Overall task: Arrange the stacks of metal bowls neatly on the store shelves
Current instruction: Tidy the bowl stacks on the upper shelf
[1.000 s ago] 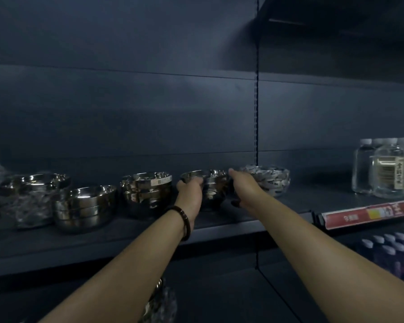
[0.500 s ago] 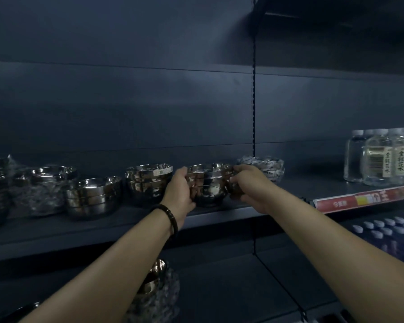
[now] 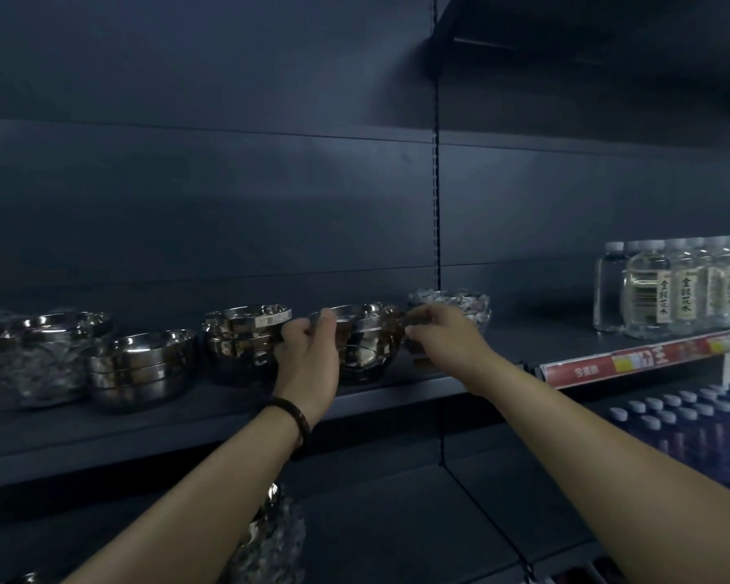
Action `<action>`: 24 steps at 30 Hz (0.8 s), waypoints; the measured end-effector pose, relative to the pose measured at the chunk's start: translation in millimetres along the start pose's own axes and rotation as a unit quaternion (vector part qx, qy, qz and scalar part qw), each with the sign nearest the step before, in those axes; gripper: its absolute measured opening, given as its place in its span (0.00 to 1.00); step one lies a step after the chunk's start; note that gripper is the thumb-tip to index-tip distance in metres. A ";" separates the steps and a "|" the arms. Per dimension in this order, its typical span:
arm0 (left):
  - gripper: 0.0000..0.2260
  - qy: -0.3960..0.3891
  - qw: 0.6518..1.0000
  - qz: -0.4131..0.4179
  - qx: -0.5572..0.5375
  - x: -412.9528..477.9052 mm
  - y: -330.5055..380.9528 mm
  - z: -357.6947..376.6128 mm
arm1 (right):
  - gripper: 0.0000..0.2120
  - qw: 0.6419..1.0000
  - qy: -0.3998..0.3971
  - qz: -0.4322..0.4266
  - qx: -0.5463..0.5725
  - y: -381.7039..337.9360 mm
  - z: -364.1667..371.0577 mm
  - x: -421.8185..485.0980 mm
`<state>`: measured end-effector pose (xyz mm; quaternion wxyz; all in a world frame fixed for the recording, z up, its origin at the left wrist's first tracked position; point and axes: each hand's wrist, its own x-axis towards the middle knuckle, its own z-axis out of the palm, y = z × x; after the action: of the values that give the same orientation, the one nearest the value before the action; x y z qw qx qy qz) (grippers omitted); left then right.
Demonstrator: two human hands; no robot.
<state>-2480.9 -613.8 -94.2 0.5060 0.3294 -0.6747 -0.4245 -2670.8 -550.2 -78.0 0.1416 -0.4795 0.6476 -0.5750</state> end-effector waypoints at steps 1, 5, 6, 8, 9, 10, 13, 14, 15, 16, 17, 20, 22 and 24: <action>0.23 0.036 0.997 0.051 0.044 -3.6 -3.0 3.3 | 0.12 0.999 0.015 -0.024 -0.036 2.9 -6.8 1.6; 0.18 0.045 0.900 0.367 0.233 -12.6 4.3 16.3 | 0.09 0.982 0.081 -0.077 -0.151 13.6 -41.1 11.1; 0.14 0.012 0.885 0.387 0.259 -6.3 8.6 21.6 | 0.07 0.978 0.097 -0.079 -0.168 17.3 -49.9 15.3; 0.10 -0.052 0.890 0.371 0.261 9.0 19.0 36.3 | 0.04 0.969 0.131 -0.081 -0.193 23.9 -67.3 24.7; 0.10 -0.079 0.897 0.361 0.244 17.1 24.2 44.8 | 0.03 0.965 0.147 -0.082 -0.202 27.5 -75.9 30.1; 0.09 -0.101 0.900 0.353 0.234 24.4 30.7 53.0 | 0.03 0.962 0.157 -0.080 -0.208 30.6 -84.3 35.4; 0.09 -0.135 0.880 0.370 0.266 51.9 51.2 74.5 | 0.07 0.956 0.147 -0.060 -0.248 41.3 -106.0 56.4; 0.09 -0.149 0.869 0.370 0.292 62.3 59.5 80.6 | 0.12 0.951 0.131 -0.051 -0.275 45.4 -112.9 65.0; 0.09 -0.160 0.858 0.364 0.327 73.1 67.8 86.1 | 0.17 0.944 0.111 -0.050 -0.308 49.0 -118.7 73.5; 0.09 -0.171 0.844 0.350 0.369 84.7 75.4 91.8 | 0.22 0.937 0.092 -0.053 -0.333 52.1 -123.5 82.0; 0.10 -0.177 0.829 0.331 0.414 95.3 82.2 97.3 | 0.25 0.933 0.072 -0.057 -0.348 54.0 -126.7 89.2; 0.12 -0.187 0.803 0.274 0.495 116.9 91.1 110.8 | 0.28 0.932 0.019 -0.051 -0.359 54.2 -125.9 106.0; 0.12 -0.181 0.790 0.270 0.520 124.2 88.2 116.8 | 0.25 0.925 -0.002 -0.046 -0.376 54.0 -121.0 116.3; 0.12 -0.176 0.782 0.273 0.532 127.4 82.7 119.1 | 0.19 0.913 -0.037 -0.041 -0.405 52.8 -115.6 121.1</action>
<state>-2631.3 -661.7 17.0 0.2170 0.2680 -0.9325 0.1072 -2840.4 -581.2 -45.4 -0.0645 -0.5426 0.7993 -0.2502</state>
